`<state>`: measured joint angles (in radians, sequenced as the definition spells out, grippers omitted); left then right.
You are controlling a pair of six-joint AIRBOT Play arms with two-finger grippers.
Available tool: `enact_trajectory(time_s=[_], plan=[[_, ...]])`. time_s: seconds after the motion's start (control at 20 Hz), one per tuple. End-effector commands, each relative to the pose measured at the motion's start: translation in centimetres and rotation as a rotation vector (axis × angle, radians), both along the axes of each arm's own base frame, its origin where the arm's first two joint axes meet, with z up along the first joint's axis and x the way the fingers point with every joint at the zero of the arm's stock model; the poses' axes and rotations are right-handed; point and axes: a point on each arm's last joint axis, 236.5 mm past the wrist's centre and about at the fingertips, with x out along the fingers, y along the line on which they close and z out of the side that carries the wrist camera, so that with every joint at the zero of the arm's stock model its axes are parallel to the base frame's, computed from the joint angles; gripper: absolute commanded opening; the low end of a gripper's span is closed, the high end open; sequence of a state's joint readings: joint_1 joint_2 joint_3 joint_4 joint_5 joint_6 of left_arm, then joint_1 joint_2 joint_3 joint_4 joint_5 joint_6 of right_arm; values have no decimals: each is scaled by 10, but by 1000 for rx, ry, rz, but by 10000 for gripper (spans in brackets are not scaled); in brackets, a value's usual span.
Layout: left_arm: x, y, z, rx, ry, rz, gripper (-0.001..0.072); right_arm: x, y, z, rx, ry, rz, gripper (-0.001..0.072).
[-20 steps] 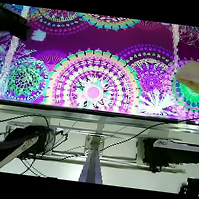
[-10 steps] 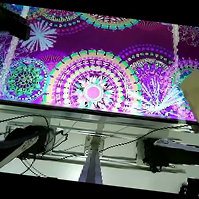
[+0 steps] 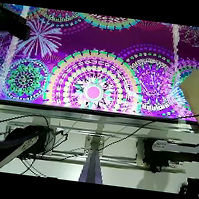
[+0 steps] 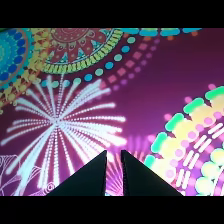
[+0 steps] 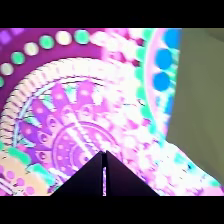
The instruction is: Fold the clothes and pants, and hang the long-sleeved shirts on hangers.
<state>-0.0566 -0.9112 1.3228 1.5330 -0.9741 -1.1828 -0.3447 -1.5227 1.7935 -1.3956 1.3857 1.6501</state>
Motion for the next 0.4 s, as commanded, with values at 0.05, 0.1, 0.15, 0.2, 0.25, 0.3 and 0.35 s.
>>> enact_trajectory(time_s=[0.05,0.1,0.15,0.2,0.25,0.3,0.35], plan=[[0,0,0,0,-1,1,112,54,186,25,-178,-214,511,10],[0,0,0,1,-1,0,111,52,219,28,-233,-238,604,10],[0,0,0,0,-1,1,112,49,247,30,-278,-259,679,10],[0,0,0,0,-1,1,112,45,268,31,-301,-271,727,10],[0,0,0,0,-1,1,111,40,286,31,-311,-281,764,10],[0,0,0,0,-2,1,111,35,300,31,-310,-285,794,11],[0,0,0,1,-2,0,111,31,311,31,-307,-289,814,11]])
